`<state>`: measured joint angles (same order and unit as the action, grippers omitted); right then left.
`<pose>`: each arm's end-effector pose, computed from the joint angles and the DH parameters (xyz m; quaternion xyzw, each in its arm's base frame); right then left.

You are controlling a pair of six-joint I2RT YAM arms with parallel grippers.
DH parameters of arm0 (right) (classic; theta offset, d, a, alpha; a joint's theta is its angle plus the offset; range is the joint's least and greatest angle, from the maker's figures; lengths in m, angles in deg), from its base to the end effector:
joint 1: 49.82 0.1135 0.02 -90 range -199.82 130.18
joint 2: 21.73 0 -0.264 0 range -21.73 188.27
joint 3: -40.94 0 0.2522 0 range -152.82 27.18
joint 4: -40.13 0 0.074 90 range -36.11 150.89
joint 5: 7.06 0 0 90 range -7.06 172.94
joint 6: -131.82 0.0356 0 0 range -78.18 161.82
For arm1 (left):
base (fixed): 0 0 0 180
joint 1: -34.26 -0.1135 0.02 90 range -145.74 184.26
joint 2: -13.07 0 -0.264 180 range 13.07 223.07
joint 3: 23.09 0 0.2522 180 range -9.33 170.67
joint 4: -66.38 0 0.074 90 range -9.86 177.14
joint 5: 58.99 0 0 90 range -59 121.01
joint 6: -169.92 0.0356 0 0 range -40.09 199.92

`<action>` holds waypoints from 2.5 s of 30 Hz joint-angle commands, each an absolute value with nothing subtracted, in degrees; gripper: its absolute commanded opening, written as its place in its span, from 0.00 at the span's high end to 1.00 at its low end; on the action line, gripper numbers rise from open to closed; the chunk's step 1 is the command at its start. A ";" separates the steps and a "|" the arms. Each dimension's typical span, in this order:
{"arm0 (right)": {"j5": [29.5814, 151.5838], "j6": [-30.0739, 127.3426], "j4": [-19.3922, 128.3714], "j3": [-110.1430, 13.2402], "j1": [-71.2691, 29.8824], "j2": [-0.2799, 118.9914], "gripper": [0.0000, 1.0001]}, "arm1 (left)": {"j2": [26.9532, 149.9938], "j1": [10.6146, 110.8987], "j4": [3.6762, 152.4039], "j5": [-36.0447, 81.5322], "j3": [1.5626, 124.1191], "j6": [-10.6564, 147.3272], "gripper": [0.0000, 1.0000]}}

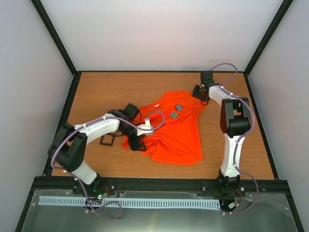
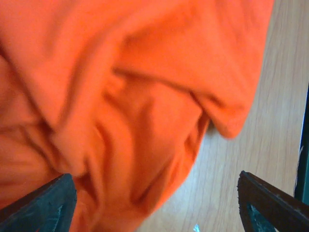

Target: Remove the brooch from the garment

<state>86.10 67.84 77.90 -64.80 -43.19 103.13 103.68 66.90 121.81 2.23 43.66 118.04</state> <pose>0.4657 0.0561 0.1558 0.1536 0.9458 0.1054 0.2659 0.2206 -0.1617 0.1721 0.5773 0.7729 -0.2428 0.1021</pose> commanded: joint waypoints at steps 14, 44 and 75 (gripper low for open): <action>86.59 74.96 67.38 -18.39 -20.37 68.15 0.59 | 130.65 56.21 109.18 23.06 79.13 101.35 0.14; 90.07 75.40 76.81 -13.83 -17.94 51.21 0.60 | 121.37 57.16 94.15 24.20 70.42 113.04 0.00; 64.95 53.90 84.04 -56.16 -10.38 98.10 0.40 | 101.46 45.86 105.80 10.36 58.90 107.54 0.00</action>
<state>69.66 55.93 83.22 -54.64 -11.91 96.73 103.17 46.25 104.70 11.43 58.29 108.69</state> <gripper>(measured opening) 0.610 0.997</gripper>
